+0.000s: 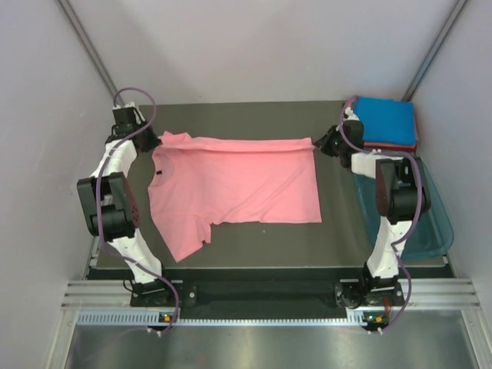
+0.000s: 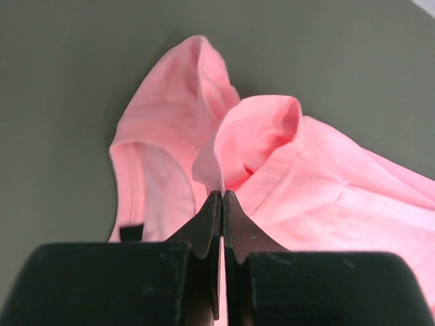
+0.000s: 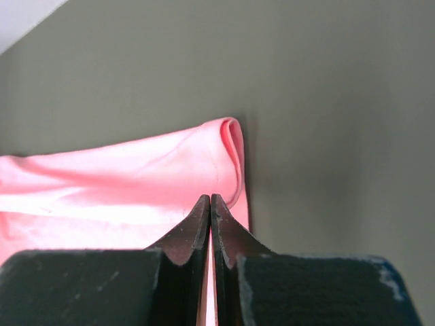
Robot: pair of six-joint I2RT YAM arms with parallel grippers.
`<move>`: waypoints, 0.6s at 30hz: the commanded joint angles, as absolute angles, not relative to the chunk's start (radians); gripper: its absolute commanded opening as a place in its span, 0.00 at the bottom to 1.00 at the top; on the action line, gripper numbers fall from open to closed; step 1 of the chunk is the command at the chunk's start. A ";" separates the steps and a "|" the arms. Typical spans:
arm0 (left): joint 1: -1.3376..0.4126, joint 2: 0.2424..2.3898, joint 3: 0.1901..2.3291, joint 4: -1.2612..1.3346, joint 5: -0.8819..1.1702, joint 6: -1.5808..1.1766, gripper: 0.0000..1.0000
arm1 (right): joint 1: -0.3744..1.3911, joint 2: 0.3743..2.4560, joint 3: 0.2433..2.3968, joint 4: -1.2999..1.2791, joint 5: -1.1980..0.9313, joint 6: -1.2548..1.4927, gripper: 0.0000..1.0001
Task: Fold and stack the t-shirts
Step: Fold the tshirt
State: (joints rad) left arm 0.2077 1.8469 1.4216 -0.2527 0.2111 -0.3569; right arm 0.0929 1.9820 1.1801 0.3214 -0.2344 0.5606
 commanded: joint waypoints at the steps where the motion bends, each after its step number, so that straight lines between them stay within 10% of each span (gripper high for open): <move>1: 0.213 1.786 1.414 -0.395 0.143 -0.362 0.00 | 0.083 1.901 1.137 0.388 -0.244 0.520 0.00; 18: 0.213 1.709 1.327 -0.598 0.040 -0.399 0.00 | 0.086 1.735 0.942 0.408 -0.267 0.525 0.00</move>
